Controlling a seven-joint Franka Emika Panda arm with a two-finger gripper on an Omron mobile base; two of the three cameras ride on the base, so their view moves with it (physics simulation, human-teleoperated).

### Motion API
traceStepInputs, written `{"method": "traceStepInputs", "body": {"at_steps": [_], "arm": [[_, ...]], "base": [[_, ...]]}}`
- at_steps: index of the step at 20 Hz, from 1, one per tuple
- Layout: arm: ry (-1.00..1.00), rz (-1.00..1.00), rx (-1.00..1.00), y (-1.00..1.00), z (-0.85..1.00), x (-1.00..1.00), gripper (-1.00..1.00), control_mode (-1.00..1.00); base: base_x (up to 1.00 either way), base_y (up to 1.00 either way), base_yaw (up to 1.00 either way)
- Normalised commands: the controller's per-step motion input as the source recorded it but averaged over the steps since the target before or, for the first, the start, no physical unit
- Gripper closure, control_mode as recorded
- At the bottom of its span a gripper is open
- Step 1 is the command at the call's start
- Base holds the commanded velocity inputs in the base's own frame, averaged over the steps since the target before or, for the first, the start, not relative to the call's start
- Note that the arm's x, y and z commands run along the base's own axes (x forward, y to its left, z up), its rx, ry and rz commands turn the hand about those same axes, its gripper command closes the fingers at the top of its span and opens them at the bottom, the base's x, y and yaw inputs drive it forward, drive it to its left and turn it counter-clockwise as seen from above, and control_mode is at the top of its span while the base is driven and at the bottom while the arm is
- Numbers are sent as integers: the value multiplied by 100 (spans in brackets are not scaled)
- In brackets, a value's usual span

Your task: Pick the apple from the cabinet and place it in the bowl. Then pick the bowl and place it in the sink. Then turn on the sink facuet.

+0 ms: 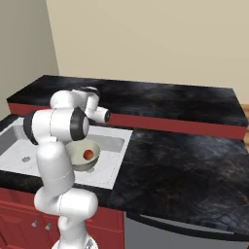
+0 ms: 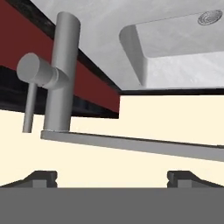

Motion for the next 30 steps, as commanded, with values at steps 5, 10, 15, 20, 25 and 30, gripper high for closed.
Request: {"method": "traceStepInputs", "body": {"at_steps": [5,10,15,20,25,30], "arm": [[4,0,1,2,-14,54,-100,-100],[3,0,0,11,-16,51,-100,-100],[2,0,0,19,-15,35,-100,-100],[1,0,0,7,-3,21,-100,-100],[3,0,3,0,-3,26,-100,-100],[4,0,1,0,-18,26,-100,-100]], "base": [[0,0,0],[0,0,0],[0,0,0],[0,0,0],[0,0,0],[0,0,0]]}}
